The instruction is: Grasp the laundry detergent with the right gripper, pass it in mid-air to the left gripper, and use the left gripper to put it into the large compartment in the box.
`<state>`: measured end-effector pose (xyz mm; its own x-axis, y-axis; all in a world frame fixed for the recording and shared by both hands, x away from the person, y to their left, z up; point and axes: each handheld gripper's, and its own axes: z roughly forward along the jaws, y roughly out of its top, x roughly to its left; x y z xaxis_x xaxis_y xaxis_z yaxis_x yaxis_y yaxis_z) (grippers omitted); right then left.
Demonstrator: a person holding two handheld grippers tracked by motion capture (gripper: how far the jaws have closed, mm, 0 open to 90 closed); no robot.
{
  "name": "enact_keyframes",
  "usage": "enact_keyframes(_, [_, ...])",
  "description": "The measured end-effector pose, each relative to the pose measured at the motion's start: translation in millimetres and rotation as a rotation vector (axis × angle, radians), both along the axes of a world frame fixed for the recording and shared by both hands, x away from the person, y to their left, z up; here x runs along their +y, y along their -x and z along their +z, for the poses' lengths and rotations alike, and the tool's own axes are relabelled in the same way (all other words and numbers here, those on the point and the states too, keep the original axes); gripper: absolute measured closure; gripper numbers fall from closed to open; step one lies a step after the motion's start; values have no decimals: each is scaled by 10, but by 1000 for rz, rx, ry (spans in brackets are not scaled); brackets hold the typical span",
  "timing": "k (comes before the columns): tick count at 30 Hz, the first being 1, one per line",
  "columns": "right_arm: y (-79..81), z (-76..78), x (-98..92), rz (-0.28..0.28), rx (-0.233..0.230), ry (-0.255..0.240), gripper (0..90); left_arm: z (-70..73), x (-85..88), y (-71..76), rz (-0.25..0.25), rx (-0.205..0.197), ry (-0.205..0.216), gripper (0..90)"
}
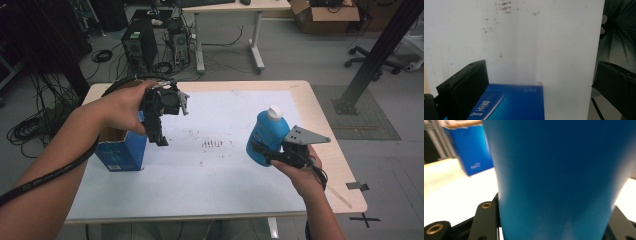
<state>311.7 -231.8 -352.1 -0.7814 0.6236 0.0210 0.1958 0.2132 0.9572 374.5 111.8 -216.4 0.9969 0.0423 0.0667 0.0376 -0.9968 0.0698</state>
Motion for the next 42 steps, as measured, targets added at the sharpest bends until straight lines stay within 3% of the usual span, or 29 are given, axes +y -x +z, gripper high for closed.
enact_keyframes(9, [-2, 121, 104, 150, -20, 32, 455, 73, -69, 54, -15, 3, -5, 2])
enact_keyframes(22, [-68, 128, 323, 372, -20, 73, 450, 143, -181, 118, -56, 34, 9, 2])
enact_keyframes(30, [-136, 4, 450, 443, -5, 67, 450, 143, -243, 166, -83, 51, 10, 2])
enact_keyframes(42, [-192, -148, 638, 521, -10, 54, 450, 27, -273, 208, -97, 70, 23, 2])
